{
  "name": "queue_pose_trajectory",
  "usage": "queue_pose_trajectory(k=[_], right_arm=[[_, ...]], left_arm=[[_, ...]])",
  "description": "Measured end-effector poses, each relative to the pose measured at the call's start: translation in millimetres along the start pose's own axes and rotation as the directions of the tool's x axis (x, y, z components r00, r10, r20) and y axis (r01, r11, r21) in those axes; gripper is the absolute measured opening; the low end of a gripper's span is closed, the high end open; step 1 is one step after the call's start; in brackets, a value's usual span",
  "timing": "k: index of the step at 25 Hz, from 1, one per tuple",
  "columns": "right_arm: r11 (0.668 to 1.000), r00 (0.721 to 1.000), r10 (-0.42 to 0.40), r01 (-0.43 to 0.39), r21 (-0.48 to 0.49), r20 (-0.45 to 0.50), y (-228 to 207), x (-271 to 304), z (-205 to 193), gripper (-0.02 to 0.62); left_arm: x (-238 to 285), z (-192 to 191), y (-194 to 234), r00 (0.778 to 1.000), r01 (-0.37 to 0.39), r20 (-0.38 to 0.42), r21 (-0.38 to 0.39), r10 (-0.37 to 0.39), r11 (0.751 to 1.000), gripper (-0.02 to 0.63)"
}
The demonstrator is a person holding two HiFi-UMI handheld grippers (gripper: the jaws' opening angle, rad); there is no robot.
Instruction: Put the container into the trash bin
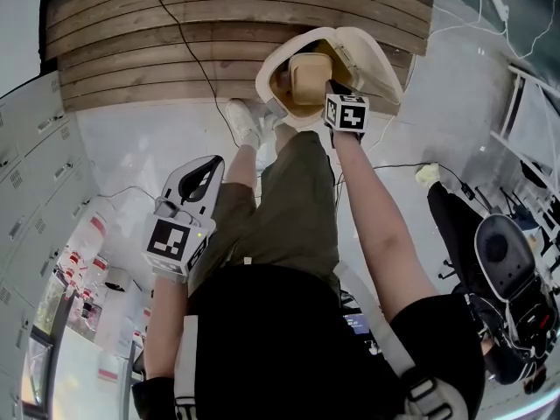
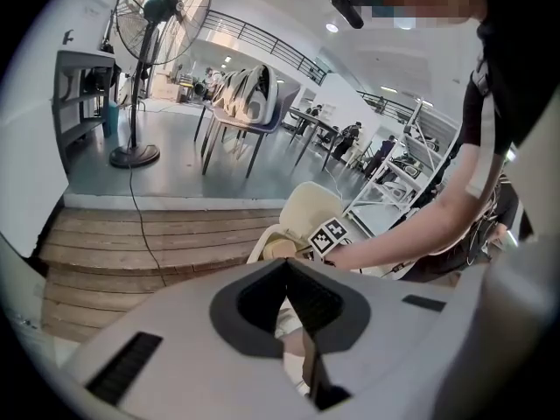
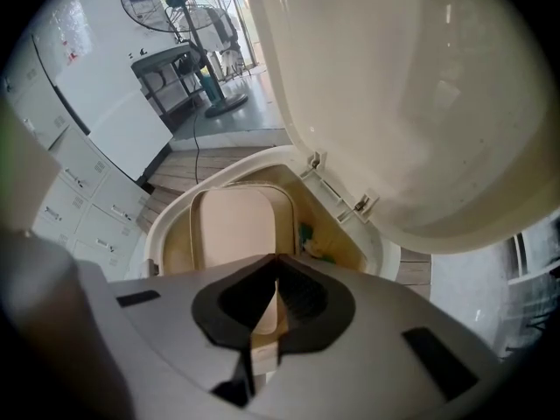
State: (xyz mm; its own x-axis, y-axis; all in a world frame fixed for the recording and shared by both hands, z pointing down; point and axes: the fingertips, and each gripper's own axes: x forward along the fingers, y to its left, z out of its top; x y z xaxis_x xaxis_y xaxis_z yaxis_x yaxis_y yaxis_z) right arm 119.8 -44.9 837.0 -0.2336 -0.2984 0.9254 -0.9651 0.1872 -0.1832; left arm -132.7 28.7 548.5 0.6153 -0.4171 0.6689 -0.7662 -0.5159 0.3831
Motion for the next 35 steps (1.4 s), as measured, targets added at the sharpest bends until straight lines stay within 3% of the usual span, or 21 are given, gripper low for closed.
queue_pose_trajectory(k=[23, 35], right_arm=[[0.999, 0.995, -0.045, 0.044, -0.014, -0.088, -0.7, 14.7, -5.9, 0.023], [0.99, 0.984, -0.084, 0.063, -0.128, -0.16, 7.5, 26.3, 0.6, 0.023]], left_arm=[[-0.8, -12.7, -6.4, 1.0, -0.003, 0.002, -0.019, 0.003, 1.0, 0.009], [-1.3, -14.1, -1.1, 1.0, -0.004, 0.0, -0.035, 0.004, 0.999, 0.009]])
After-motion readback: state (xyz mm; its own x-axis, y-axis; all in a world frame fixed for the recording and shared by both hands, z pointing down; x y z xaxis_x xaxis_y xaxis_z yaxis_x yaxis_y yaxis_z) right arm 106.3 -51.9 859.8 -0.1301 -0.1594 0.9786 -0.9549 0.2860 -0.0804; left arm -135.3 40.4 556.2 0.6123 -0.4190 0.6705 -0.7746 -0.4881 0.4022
